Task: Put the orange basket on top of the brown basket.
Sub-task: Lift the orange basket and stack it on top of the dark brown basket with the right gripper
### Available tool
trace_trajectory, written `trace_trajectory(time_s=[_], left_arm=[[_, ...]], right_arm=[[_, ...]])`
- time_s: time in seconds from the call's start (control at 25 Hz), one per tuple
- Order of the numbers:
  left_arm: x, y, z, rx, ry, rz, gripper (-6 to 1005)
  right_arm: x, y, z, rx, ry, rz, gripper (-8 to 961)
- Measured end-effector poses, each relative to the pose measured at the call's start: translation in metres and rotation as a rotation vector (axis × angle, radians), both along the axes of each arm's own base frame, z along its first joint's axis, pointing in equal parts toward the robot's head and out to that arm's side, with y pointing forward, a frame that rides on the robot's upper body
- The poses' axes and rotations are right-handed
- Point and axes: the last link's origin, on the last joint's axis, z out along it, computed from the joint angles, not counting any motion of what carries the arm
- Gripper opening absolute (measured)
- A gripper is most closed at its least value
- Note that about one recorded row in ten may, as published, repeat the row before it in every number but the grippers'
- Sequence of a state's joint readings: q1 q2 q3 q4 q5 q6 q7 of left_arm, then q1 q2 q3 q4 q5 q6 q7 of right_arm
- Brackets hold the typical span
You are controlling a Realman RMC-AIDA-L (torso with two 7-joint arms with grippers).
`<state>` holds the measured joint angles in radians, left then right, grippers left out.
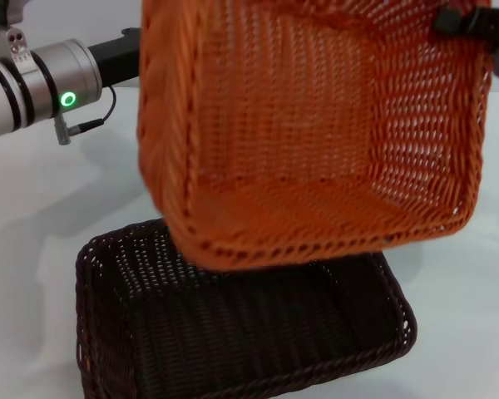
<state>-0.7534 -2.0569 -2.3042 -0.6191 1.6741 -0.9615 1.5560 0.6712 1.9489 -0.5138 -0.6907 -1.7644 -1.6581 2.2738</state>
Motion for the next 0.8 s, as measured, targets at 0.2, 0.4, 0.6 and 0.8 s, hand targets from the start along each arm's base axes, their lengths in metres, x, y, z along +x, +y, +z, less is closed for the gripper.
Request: trace_trajectory(time_s=[0.2, 0.4, 0.6, 0.8], left_arm=[[-0.006, -0.004, -0.002, -0.006, -0.007, 0.004, 844], [-0.008, -0.006, -0.003, -0.007, -0.005, 0.005, 844], [-0.008, -0.006, -0.003, -0.006, -0.003, 0.003, 844], [-0.007, -0.006, -0.002, 0.000, 0.003, -0.007, 844]], right_arm=[[0.000, -0.007, -0.014, -0.070, -0.009, 0.001, 223], [0.001, -0.015, -0.023, -0.128, -0.018, 0.006, 225], [0.008, -0.025, -0.032, -0.196, -0.020, -0.028, 227], [0.020, -0.034, -0.033, -0.225, -0.011, -0.075, 229]])
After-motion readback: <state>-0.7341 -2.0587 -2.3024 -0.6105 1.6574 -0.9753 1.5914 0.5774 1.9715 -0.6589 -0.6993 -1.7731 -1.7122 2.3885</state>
